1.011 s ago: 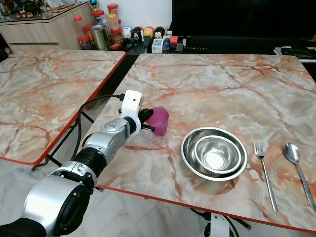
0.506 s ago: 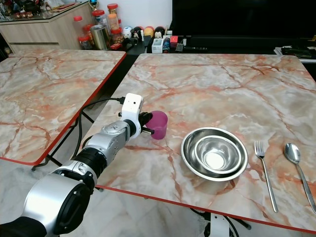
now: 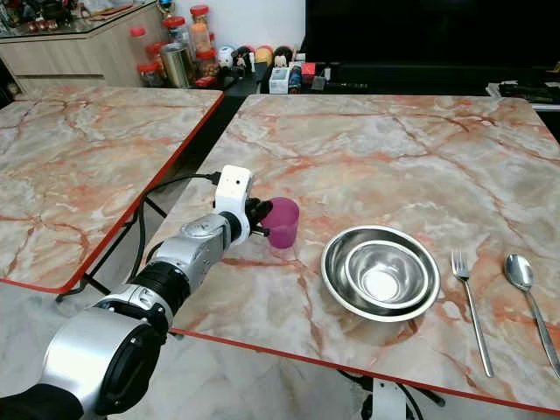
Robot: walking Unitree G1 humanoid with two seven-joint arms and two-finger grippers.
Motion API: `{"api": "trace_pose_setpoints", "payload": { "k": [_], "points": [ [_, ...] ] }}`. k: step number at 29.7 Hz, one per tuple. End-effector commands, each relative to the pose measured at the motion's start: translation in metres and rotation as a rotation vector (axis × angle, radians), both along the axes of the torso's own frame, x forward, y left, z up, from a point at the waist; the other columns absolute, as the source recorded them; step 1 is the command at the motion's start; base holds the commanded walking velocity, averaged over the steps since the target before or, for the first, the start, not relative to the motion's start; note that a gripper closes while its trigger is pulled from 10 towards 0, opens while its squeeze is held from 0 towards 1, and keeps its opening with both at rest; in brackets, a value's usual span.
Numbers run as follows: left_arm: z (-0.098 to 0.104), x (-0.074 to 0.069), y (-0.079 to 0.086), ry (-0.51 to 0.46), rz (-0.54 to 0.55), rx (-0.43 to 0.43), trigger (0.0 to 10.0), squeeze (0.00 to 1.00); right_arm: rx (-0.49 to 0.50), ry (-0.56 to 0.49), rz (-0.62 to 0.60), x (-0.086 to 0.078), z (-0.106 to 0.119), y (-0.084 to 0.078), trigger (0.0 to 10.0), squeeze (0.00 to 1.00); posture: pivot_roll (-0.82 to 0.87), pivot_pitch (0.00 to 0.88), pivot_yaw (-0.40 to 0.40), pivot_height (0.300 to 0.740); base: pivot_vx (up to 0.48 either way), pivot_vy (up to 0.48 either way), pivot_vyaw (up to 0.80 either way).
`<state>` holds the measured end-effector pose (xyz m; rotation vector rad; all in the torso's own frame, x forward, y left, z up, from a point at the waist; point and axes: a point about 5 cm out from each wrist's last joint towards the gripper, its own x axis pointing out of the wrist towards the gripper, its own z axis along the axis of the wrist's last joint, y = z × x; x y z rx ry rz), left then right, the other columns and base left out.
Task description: Setting the table
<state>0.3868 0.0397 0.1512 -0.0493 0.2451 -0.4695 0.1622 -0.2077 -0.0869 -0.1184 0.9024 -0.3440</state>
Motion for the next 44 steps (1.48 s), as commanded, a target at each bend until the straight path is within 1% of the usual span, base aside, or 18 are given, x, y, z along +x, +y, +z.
{"api": "trace_pose_setpoints", "payload": {
  "k": [1, 6, 18, 19, 20, 24, 26, 30, 31, 32, 33, 35, 36, 37, 39, 42, 43, 44],
  "points": [
    [0.005, 0.003, 0.003, -0.016, 0.007, 0.012, 10.0, 1.0, 0.012, 0.005, 0.001, 0.0, -0.001, 0.004, 10.0, 0.0, -0.02, 0.0, 0.108, 0.719, 0.0, 0.0, 0.0],
    [0.01, 0.004, 0.003, -0.046, 0.009, 0.004, 10.0, 1.0, 0.014, 0.006, 0.004, 0.0, -0.001, 0.004, 10.0, 0.0, -0.02, 0.0, 0.104, 0.719, 0.0, 0.0, 0.0],
    [0.027, 0.008, 0.002, -0.119, 0.008, -0.069, 10.0, 1.0, 0.012, 0.005, 0.005, 0.002, 0.0, 0.003, 10.0, 0.0, -0.02, 0.0, 0.1, 0.719, 0.0, 0.0, 0.0],
    [0.029, 0.008, 0.002, -0.126, 0.003, -0.083, 10.0, 0.8, 0.013, 0.005, 0.005, 0.002, 0.0, 0.003, 10.0, 0.0, -0.02, 0.0, 0.1, 0.719, 0.0, 0.0, 0.0],
    [0.031, 0.008, 0.001, -0.137, -0.002, -0.096, 10.0, 0.0, 0.013, 0.005, 0.006, 0.002, 0.0, 0.003, 10.0, 0.0, -0.02, 0.0, 0.1, 0.719, 0.0, 0.0, 0.0],
    [0.042, 0.009, 0.004, -0.192, -0.019, -0.151, 10.0, 0.0, 0.014, 0.005, 0.007, 0.002, 0.0, 0.003, 10.0, 0.0, -0.01, 0.0, 0.095, 0.719, 0.0, 0.0, 0.0],
    [0.051, 0.009, 0.008, -0.228, -0.03, -0.202, 10.0, 0.0, 0.014, 0.006, 0.011, 0.003, 0.0, 0.003, 10.0, 0.0, -0.01, 0.0, 0.091, 0.719, 0.0, 0.0, 0.0],
    [0.054, 0.009, 0.01, -0.243, -0.034, -0.217, 10.0, 0.0, 0.014, 0.006, 0.012, 0.003, 0.0, 0.003, 10.0, 0.0, -0.01, 0.0, 0.091, 0.719, 0.0, 0.0, 0.0],
    [0.059, 0.01, 0.021, -0.281, 0.002, -0.255, 10.0, 0.0, 0.015, 0.004, 0.012, 0.004, 0.0, 0.003, 10.0, 0.0, -0.01, 0.0, 0.093, 0.719, 0.0, 0.0, 0.0],
    [0.059, 0.01, 0.021, -0.281, 0.002, -0.255, 10.0, 0.0, 0.015, 0.004, 0.012, 0.004, 0.0, 0.003, 10.0, 0.0, -0.01, 0.0, 0.093, 0.719, 0.0, 0.0, 0.0],
    [0.066, 0.011, 0.046, -0.36, 0.099, -0.285, 10.0, 0.0, 0.016, 0.0, 0.011, 0.005, 0.001, 0.003, 10.0, 0.0, -0.02, 0.0, 0.093, 0.719, 0.0, 0.0, 0.0],
    [0.07, 0.011, 0.069, -0.42, 0.2, -0.281, 10.0, 0.0, 0.017, -0.002, 0.01, 0.006, 0.001, 0.003, 10.0, 0.0, -0.02, 0.0, 0.093, 0.719, 0.0, 0.0, 0.0],
    [0.071, 0.009, 0.094, -0.465, 0.308, -0.272, 10.0, 0.0, 0.016, -0.001, 0.012, 0.005, 0.001, 0.003, 10.0, 0.0, -0.02, 0.0, 0.093, 0.719, 0.0, 0.0, 0.0],
    [0.071, 0.008, 0.107, -0.484, 0.36, -0.263, 10.0, 0.0, 0.015, 0.001, 0.014, 0.005, 0.001, 0.003, 10.0, 0.0, -0.01, 0.0, 0.086, 0.719, 0.0, 0.0, 0.0],
    [0.071, 0.006, 0.122, -0.511, 0.418, -0.248, 10.0, 0.0, 0.014, 0.003, 0.018, 0.005, 0.001, 0.002, 10.0, 0.0, -0.01, 0.0, 0.086, 0.719, 0.0, 0.0, 0.0],
    [0.067, -0.001, 0.161, -0.541, 0.554, -0.187, 10.0, 0.0, 0.011, 0.008, 0.031, 0.004, 0.001, 0.002, 10.0, 0.0, 0.0, 0.0, 0.076, 0.719, 0.0, 0.0, 0.0],
    [0.062, -0.009, 0.191, -0.546, 0.661, -0.115, 10.0, 0.0, 0.01, 0.01, 0.037, 0.004, 0.001, 0.002, 10.0, 0.0, 0.0, 0.0, 0.076, 0.719, 0.0, 0.0, 0.0],
    [0.06, -0.012, 0.2, -0.546, 0.689, -0.097, 10.0, 0.0, 0.01, 0.01, 0.038, 0.004, 0.001, 0.002, 10.0, 0.0, 0.01, 0.0, 0.076, 0.719, 0.0, 0.0, 0.0]
  ]
}}
